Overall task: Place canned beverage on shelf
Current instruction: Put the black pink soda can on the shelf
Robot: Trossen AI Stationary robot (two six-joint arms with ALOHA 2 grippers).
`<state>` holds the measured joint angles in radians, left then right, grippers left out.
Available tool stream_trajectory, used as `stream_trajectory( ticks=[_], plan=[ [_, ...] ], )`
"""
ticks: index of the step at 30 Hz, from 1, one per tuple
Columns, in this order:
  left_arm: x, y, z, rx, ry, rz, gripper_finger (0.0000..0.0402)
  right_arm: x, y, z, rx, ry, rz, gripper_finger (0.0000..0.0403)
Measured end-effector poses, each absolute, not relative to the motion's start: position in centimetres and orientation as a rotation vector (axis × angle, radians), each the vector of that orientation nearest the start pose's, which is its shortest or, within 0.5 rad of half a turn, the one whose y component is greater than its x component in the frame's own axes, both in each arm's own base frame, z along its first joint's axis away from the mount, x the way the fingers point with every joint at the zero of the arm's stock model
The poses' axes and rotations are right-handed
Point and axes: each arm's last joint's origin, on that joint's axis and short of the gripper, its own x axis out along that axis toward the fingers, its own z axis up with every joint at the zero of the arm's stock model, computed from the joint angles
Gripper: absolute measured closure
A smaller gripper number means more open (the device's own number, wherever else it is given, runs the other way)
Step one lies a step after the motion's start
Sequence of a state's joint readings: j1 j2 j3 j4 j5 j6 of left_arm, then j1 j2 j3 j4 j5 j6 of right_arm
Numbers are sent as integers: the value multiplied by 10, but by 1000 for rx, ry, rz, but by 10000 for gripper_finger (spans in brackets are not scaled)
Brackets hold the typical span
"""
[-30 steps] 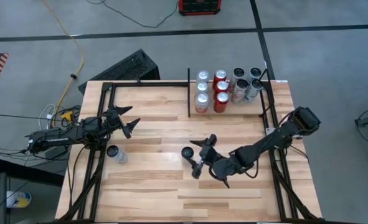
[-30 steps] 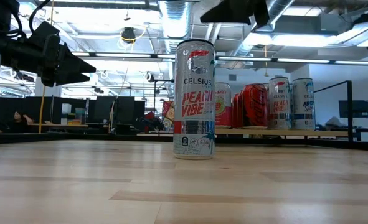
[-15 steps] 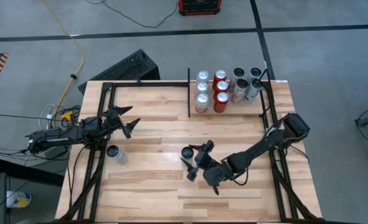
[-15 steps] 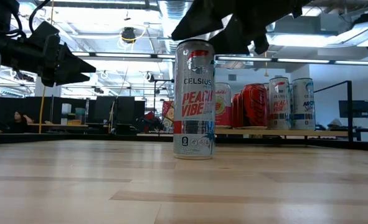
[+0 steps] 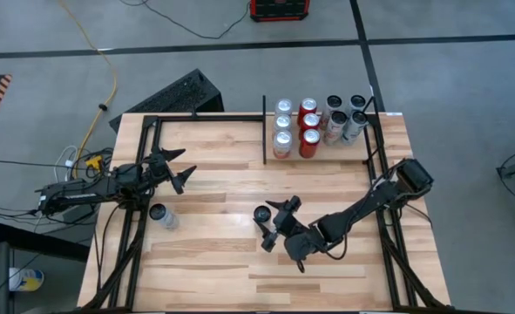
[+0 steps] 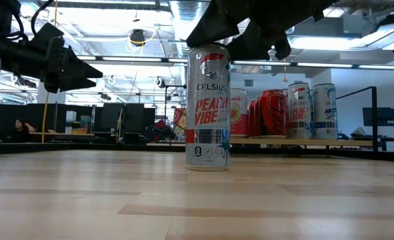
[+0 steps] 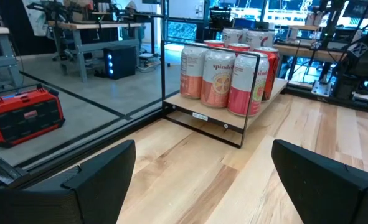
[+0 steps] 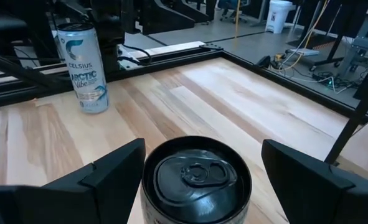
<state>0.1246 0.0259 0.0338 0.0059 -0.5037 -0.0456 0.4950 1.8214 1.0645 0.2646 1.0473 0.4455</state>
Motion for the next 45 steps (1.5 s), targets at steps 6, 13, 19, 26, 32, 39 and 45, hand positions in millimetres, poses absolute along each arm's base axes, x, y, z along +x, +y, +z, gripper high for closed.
stream_trajectory(
  ticks=[6, 13, 19, 26, 32, 39, 45],
  plan=[
    [91, 26, 174, -47, -28, 628, 40, 345, 156, 195, 94, 237, -589, 56],
    [91, 26, 174, -47, -29, 628, 40, 351, 158, 177, 101, 250, -599, 56],
    [91, 26, 174, -47, -28, 628, 40, 350, 158, 174, 83, 252, -618, 56],
    [91, 26, 174, -47, -28, 628, 40, 349, 158, 177, 78, 252, -616, 78],
    [91, 26, 174, -47, -28, 629, 40, 347, 158, 181, 73, 254, -612, 122],
    [91, 26, 174, -47, -28, 628, 40, 315, 154, 236, 1, 255, -615, 122],
    [91, 26, 174, -47, -28, 628, 40, 256, 140, 268, 17, 361, -641, 122]
  ],
)
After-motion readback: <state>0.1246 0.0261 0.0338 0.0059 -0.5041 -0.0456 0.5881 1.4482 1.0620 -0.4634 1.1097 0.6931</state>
